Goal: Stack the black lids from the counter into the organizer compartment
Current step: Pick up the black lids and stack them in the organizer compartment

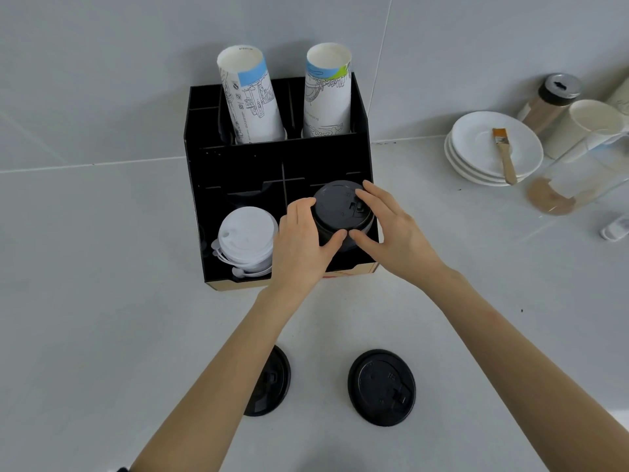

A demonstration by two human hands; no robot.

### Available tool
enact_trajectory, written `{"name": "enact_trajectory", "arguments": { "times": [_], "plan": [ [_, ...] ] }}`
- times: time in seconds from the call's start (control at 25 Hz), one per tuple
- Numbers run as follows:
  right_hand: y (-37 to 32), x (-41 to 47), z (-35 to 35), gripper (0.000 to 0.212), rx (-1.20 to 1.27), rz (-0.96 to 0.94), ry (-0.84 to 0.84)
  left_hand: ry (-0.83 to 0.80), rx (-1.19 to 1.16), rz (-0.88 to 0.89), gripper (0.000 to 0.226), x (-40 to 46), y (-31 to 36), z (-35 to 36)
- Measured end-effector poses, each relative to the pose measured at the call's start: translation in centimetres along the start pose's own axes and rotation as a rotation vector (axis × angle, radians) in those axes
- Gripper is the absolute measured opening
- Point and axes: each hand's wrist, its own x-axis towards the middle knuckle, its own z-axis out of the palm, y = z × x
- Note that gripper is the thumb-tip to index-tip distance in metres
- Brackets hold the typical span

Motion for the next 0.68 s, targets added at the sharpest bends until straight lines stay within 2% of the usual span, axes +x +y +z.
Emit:
{"name": "enact_trajectory", "arguments": {
  "times": [0.16,0.36,0.68],
  "plan": [
    [-0.4,-1.3,-0.4,0.056,0.011,-0.01,0.036,-0.024,0.019,0.0,0.072,-0.9,0.2,-0.9],
    [0.0,-4.6,-0.5,0.055,0.043,0.034,0.043,-0.041,-0.026,0.025,0.061,-4.4,0.3,-1.2],
    [2.6,-12.5,0.8,0.054,0.028,0.109,-0.103,-0.341,0.065,0.094,0.057,-11.0,-0.3,0.8]
  ]
}}
